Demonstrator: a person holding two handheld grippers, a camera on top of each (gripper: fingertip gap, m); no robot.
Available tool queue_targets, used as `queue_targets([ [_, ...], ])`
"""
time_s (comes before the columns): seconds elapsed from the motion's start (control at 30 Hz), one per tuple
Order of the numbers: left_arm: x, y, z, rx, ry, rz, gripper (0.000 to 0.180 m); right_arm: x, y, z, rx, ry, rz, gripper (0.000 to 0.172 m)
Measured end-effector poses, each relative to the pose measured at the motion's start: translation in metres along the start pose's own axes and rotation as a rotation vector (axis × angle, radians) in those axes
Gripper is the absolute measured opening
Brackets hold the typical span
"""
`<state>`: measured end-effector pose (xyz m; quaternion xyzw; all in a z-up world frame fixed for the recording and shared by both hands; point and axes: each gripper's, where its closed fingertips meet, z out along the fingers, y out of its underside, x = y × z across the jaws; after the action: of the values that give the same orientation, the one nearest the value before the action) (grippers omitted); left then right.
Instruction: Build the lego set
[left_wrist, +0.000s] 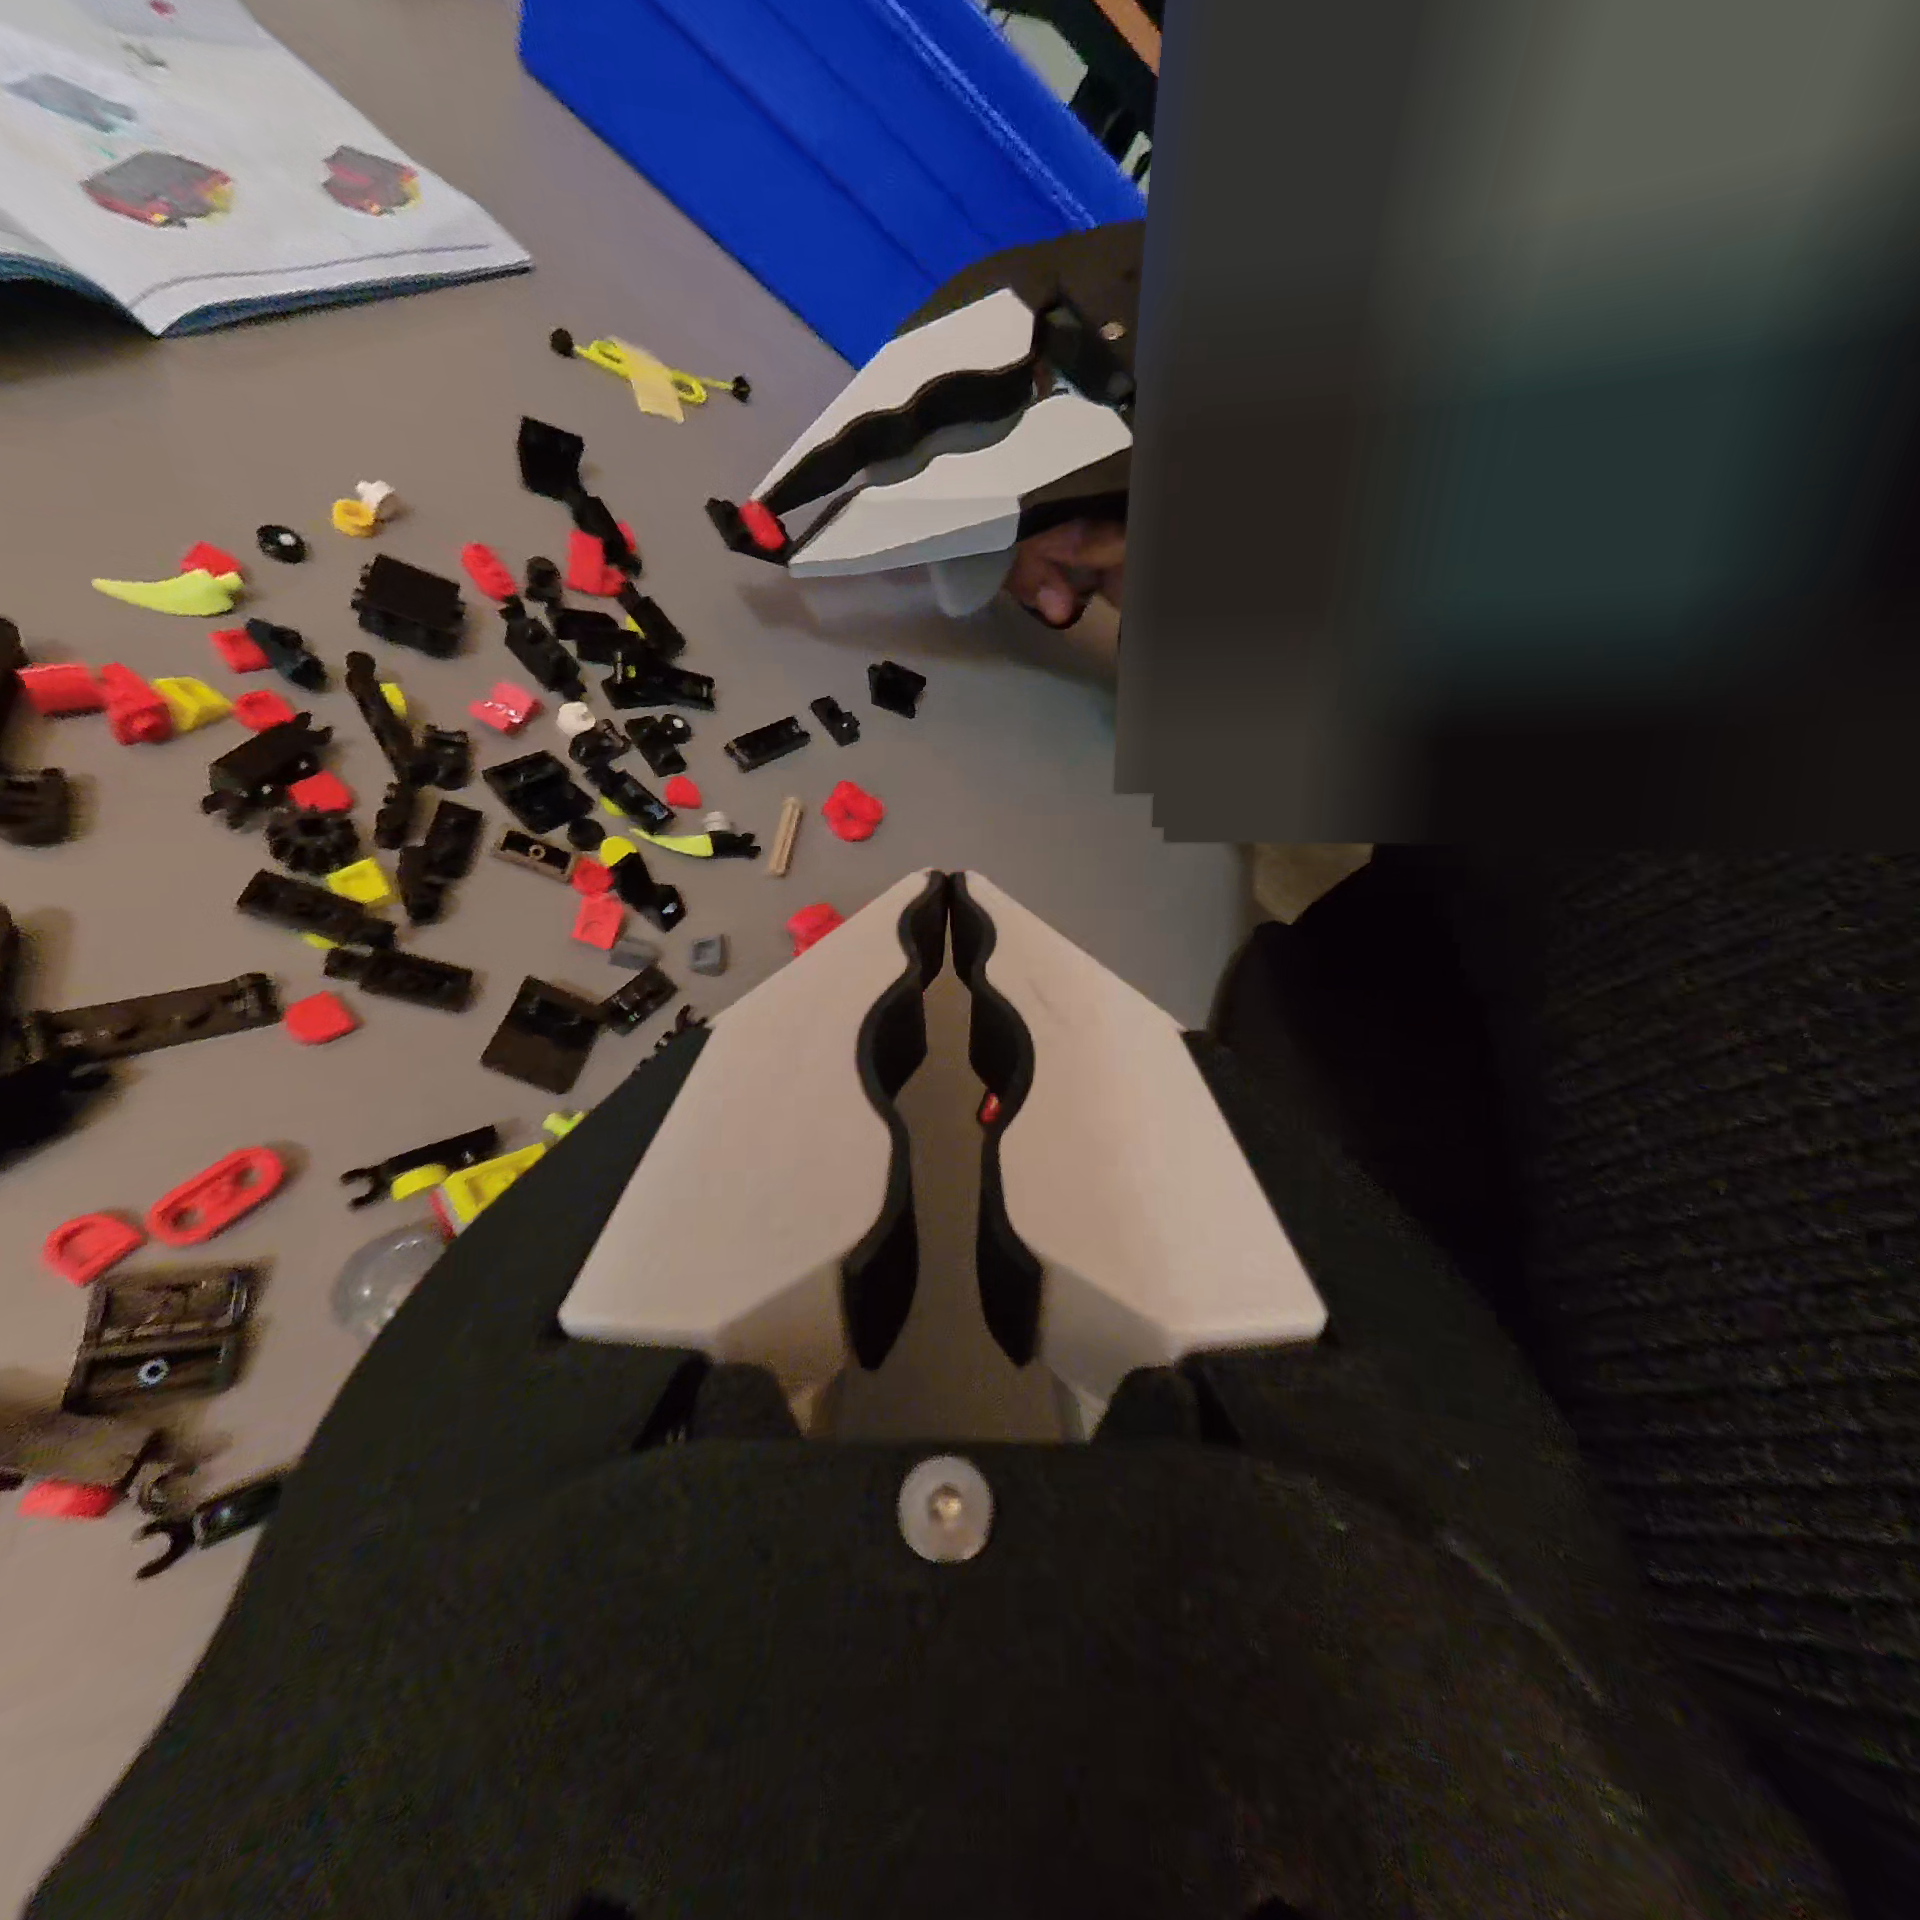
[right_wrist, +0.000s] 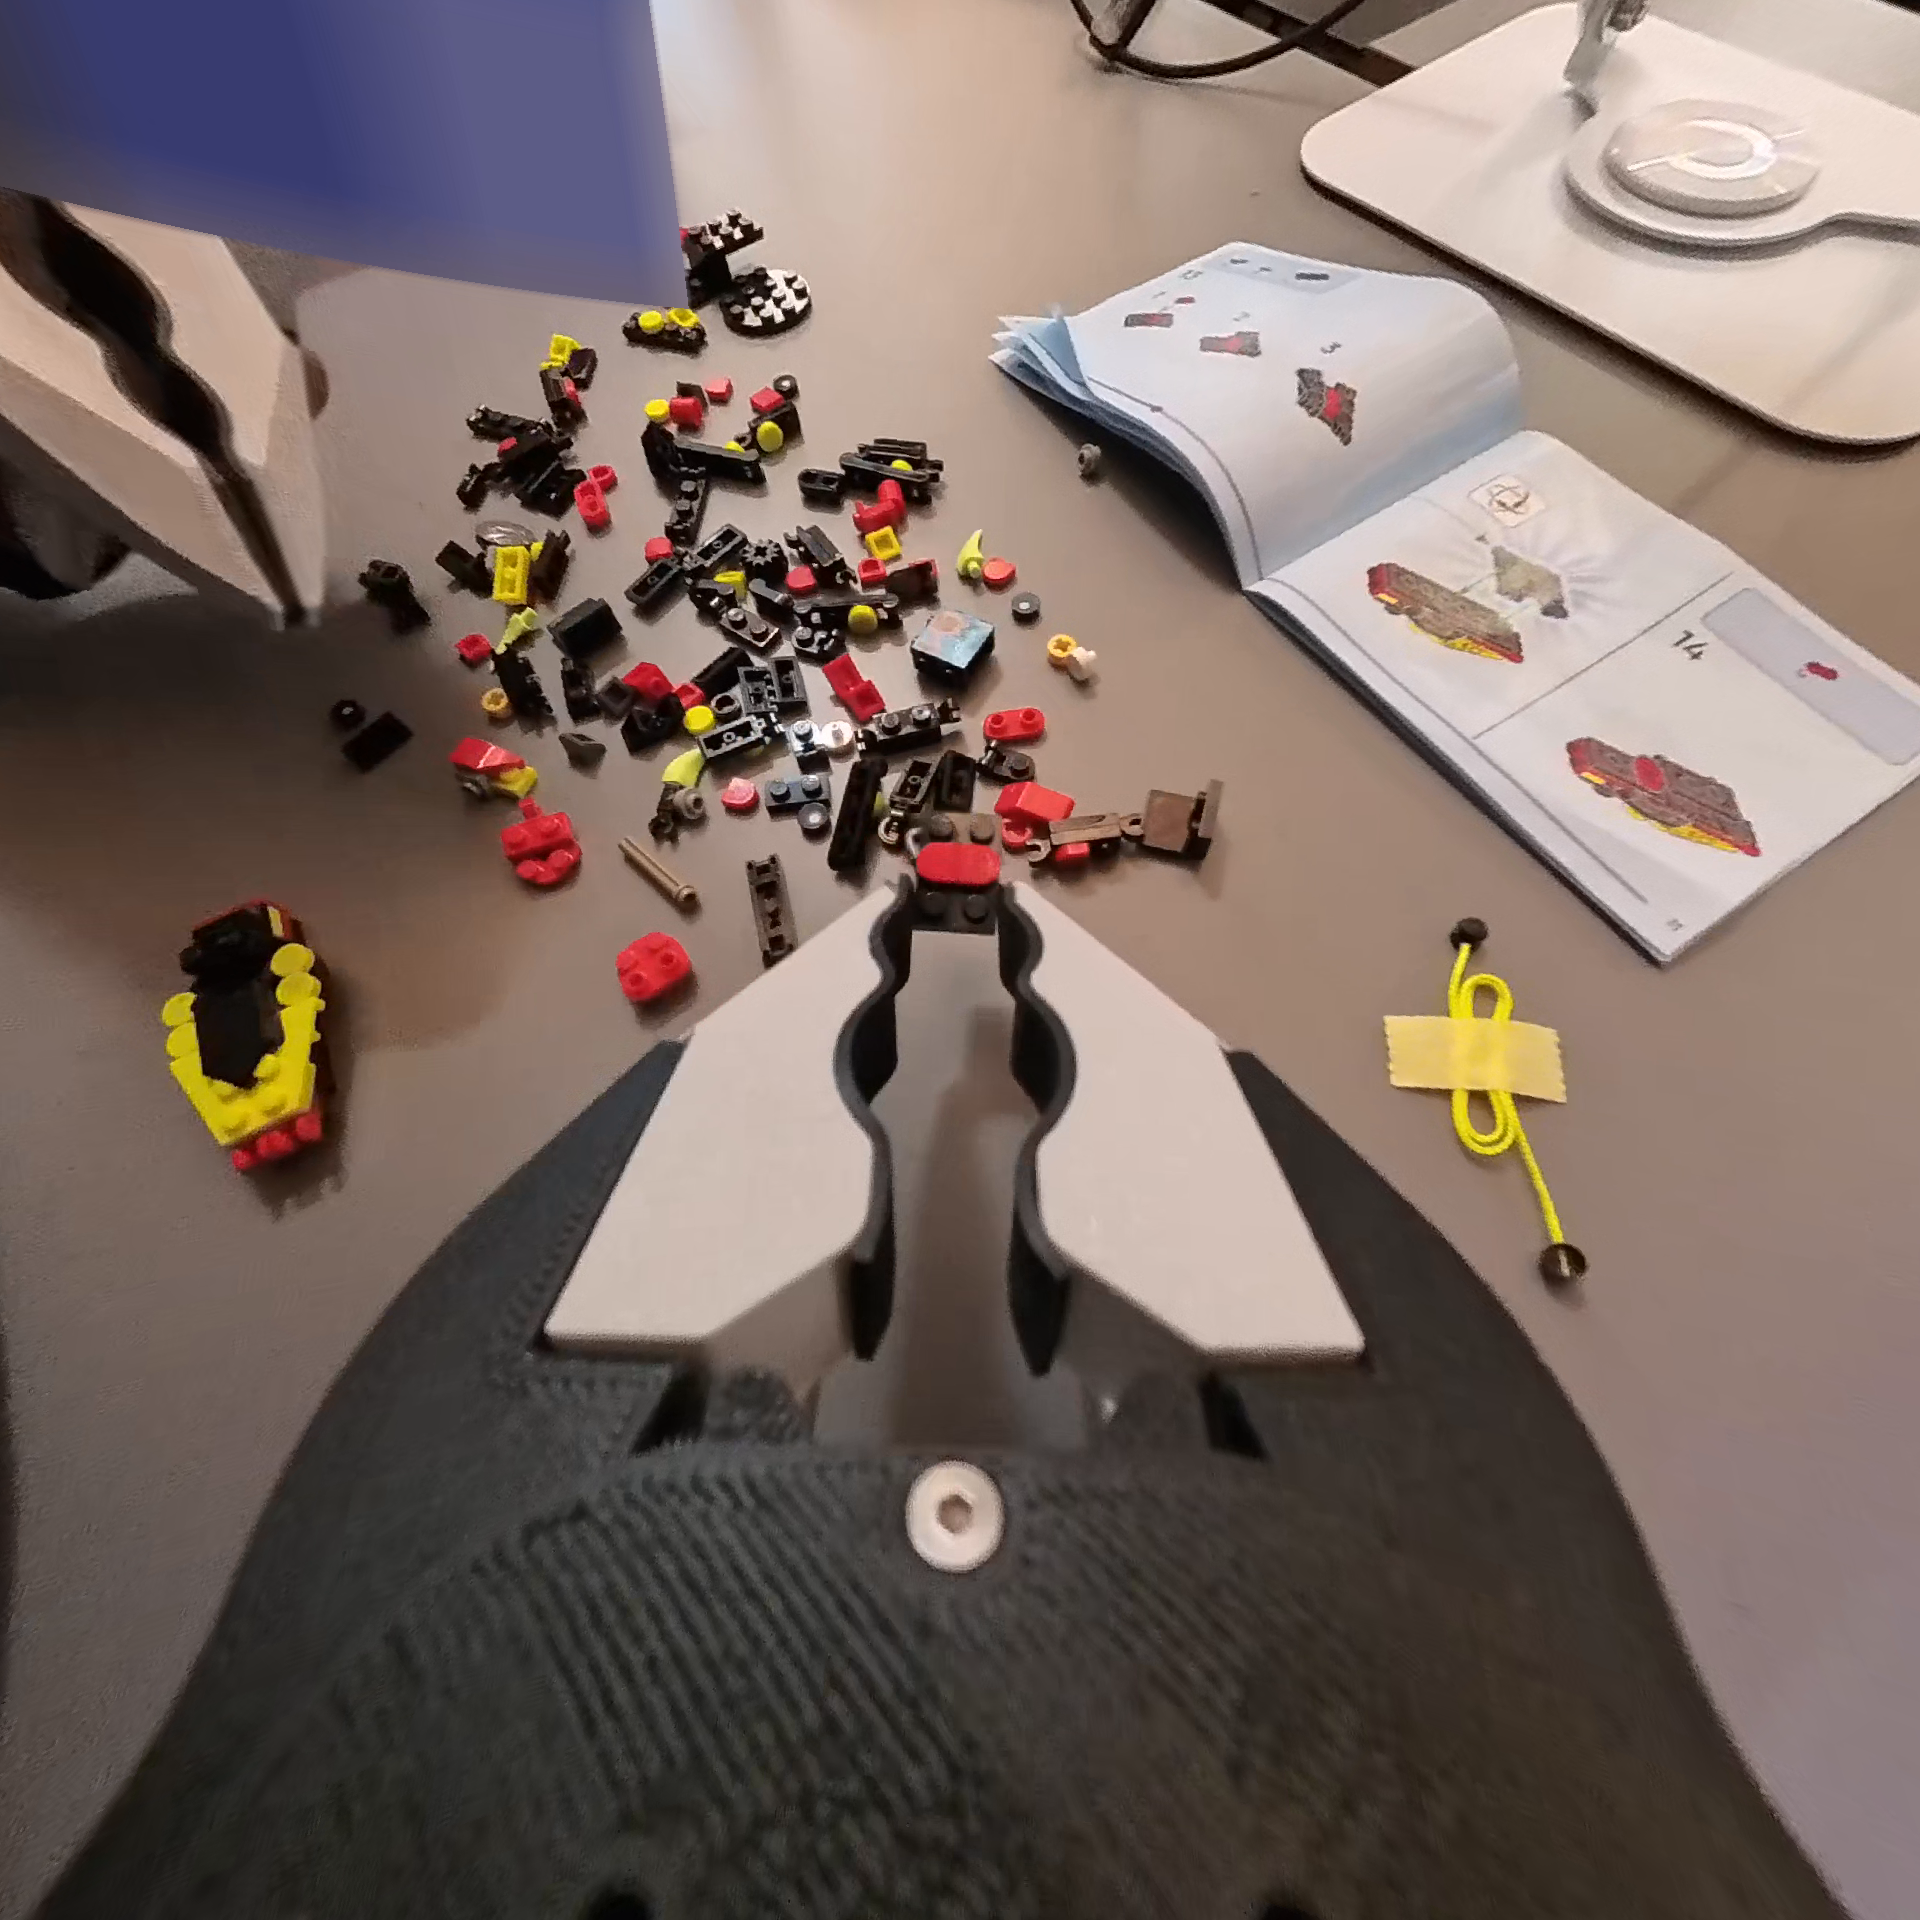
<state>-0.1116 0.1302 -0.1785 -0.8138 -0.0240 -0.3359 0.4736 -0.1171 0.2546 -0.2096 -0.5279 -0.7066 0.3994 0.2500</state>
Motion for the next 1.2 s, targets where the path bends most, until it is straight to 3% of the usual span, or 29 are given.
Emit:
queue_targets([
  [0.23, 0.0029, 0.0017, 0.0034, -0.021, -0.047, 0.110, 0.000, -0.0020, 0.0020, 0.0021, -0.008, -0.012, 0.005, 0.014],
  [1.2, -0.0027, 0.0009, 0.0033, -0.014, -0.075, 0.096, 0.000, -0.0073, 0.0046, 0.0054, -0.021, -0.040, 0.014, 0.014],
])
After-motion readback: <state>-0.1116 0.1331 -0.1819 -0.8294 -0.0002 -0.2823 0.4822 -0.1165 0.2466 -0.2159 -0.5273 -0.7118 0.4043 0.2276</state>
